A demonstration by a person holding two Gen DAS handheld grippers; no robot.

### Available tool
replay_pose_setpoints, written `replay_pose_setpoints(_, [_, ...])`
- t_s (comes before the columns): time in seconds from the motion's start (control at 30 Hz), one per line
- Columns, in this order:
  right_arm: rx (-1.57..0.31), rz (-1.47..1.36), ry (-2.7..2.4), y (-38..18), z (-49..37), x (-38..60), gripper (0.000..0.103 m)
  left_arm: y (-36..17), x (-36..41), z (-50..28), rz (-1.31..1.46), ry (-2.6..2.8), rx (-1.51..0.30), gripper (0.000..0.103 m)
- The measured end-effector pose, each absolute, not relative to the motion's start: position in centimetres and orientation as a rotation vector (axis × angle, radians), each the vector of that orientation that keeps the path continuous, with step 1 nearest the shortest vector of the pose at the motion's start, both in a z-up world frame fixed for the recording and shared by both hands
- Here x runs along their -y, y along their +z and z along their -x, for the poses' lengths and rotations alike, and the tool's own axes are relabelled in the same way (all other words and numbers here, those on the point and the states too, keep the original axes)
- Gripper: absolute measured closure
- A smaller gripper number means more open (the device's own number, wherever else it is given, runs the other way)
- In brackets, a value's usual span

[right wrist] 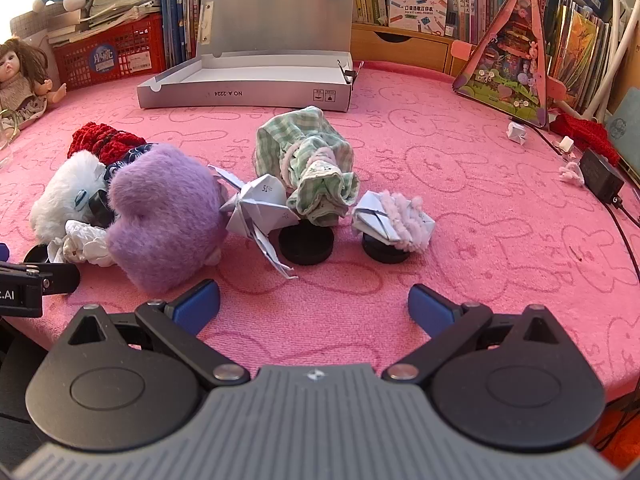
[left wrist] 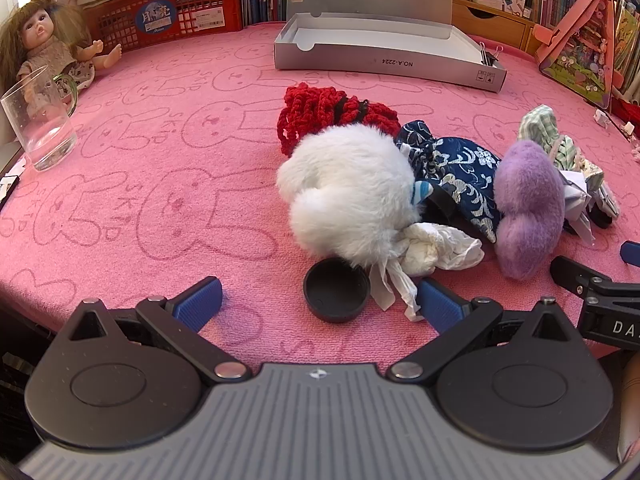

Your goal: Organize objects

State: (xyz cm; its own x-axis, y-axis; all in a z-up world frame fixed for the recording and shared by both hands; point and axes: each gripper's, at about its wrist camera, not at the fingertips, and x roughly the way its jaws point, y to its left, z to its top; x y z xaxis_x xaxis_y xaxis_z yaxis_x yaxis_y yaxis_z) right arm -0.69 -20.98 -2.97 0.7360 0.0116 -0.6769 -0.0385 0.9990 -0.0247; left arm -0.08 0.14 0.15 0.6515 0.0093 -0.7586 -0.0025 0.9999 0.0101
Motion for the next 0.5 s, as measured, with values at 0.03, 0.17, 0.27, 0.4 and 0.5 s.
replay_pose_setpoints(0.03, [-0.743,0.037,0.025,-2.96,0.67,20.91,0.000,0.15,-0.14,0.09,-0.009,0.007,-0.861,0.000])
replay_pose_setpoints(0.17, [-0.741,0.035,0.027,-2.96,0.69,20.88,0.000,0.16,-0.13,0.10,-0.009,0.008,-0.861,0.000])
replay_pose_setpoints(0.27, [-0.732,0.030,0.031,-3.02,0.74,20.94,0.000,-0.02,-0.25,0.16,-0.009,0.007,-0.858,0.000])
replay_pose_setpoints(0.4, [-0.724,0.026,0.026,-3.10,0.92,20.93,0.000,-0.37,-0.53,0.31,-0.013,0.003,-0.839,0.000])
replay_pose_setpoints(0.5, [-0.714,0.025,0.026,-3.15,0.93,20.94,0.000,-0.63,-0.62,0.62,-0.013,0.004,-0.810,0.000])
